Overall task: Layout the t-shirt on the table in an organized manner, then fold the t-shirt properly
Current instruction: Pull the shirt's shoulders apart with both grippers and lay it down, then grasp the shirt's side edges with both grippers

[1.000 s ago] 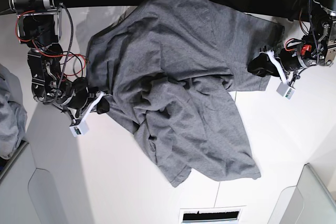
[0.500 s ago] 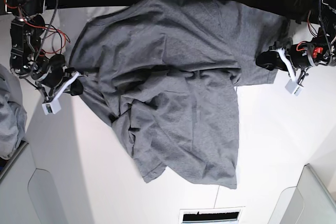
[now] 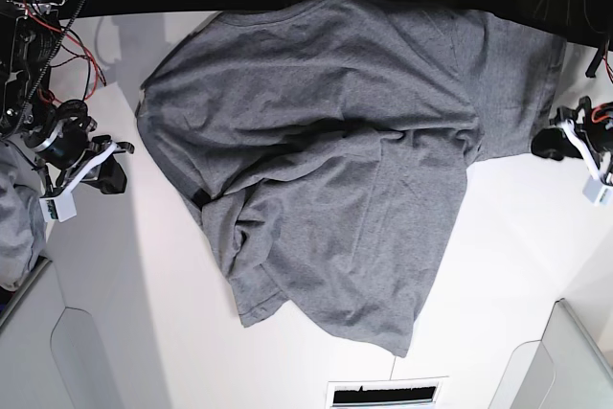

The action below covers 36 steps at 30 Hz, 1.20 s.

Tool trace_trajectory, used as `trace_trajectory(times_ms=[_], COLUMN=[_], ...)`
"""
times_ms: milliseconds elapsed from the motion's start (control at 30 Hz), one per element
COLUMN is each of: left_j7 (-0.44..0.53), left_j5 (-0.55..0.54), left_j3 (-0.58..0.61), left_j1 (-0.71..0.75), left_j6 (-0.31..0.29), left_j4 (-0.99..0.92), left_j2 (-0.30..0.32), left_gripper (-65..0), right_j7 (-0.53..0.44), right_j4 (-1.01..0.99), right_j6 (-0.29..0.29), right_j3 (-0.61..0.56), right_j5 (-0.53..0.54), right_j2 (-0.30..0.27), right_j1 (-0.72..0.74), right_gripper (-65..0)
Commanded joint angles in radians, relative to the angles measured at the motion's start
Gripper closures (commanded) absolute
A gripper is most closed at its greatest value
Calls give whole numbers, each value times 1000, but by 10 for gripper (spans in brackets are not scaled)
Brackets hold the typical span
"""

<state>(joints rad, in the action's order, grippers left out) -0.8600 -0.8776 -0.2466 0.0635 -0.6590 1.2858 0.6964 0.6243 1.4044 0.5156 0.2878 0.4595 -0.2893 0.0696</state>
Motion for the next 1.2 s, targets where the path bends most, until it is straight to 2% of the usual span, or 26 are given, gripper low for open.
trace_trajectory(times_ms=[0,133,267,400,500,567,633,700,767,800,1033,1067,1167], left_j7=[13,69,90,104,111,137,179,207,213,214,207,204,191], left_j5=[-16,-40,-38,-39,-38,25,154,232,254,258,245,222,135], left_j3=[-19,-10,58,193,287,334,367,387,398,398,398,398,397], left_j1=[-13,-14,-34,-74,-83,-82,-84,-90,-105,-112,-127,-127,-128], left_j6=[-3,-3,-3,-3,-4,-5,-3,44,97,103,101,93,17], left_j4=[41,97,97,97,97,95,85,62,20,-5,-74,-74,-62], left_j2=[21,11,-43,-132,-201,-244,-282,-301,-303,-302,-232,-218,-189], left_gripper=[-206,-206,-206,-206,-206,-206,-205,-205,-205,-206,-206,-206,-206], right_j7=[-17,-19,-54,-122,-135,-134,-131,-126,-123,-122,-105,-97,-78], right_j4=[19,12,-49,-202,-290,-324,-342,-356,-365,-368,-378,-378,-378], right_j6=[5,17,14,-18,-23,-22,-22,-22,-23,-23,-49,-48,-53], right_j3=[6,-12,-85,-142,-142,-142,-142,-142,-141,-141,-141,-141,-141], right_j5=[16,-18,-156,-268,-273,-286,-319,-350,-373,-374,-361,-348,-303], right_j2=[6,89,151,157,157,157,157,156,145,133,15,1,-36], right_j1=[21,42,93,175,210,217,217,218,217,215,180,169,129], right_gripper=[0,0,0,0,0,0,0,0,0,0,0,0,0])
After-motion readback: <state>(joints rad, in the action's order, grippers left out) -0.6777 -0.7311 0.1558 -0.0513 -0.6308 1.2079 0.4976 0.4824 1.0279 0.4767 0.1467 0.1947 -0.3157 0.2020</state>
